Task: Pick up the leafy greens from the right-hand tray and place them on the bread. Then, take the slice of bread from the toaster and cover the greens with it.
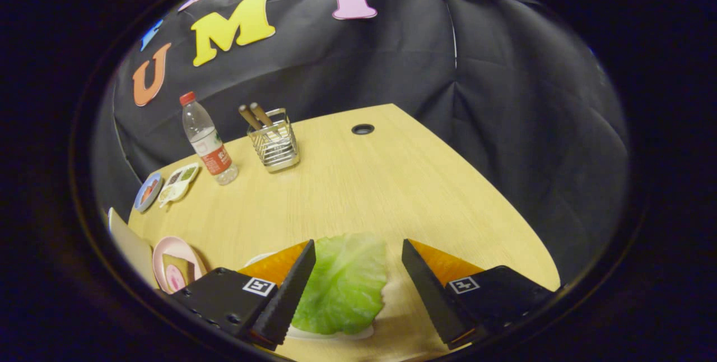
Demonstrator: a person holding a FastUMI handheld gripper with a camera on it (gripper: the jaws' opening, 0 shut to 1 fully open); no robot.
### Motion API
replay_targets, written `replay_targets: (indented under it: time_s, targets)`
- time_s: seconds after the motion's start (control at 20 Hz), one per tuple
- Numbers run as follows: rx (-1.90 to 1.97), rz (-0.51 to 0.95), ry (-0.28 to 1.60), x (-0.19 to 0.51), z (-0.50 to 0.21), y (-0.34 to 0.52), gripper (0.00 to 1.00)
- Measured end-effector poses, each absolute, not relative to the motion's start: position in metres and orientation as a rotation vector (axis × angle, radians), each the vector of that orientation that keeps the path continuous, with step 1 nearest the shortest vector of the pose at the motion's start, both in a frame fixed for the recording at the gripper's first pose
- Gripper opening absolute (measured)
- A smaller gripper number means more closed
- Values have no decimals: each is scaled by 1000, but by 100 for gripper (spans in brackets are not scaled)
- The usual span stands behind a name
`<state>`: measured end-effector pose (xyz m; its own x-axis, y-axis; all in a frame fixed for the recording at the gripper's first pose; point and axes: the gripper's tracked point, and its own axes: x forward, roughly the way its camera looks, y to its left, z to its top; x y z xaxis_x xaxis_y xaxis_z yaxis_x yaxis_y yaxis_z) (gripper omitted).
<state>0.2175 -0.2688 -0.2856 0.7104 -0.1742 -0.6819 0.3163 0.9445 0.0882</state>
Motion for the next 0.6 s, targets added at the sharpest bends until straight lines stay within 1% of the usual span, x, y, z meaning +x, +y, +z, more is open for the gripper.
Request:
replay_targets:
  time_s: [0.05,0.1,0.2,0.4,0.5,0.6]
  targets:
    - [213,-267,741,219,-290,-268,96]
    - [217,-262,753,220,-295,-266,91]
    - [221,-258,779,220,-305,-265,87]
    - [211,-257,822,221,-317,-265,87]
    - [209,-251,835,220,-318,-260,58]
    - [182,-267,835,221,-318,-262,54]
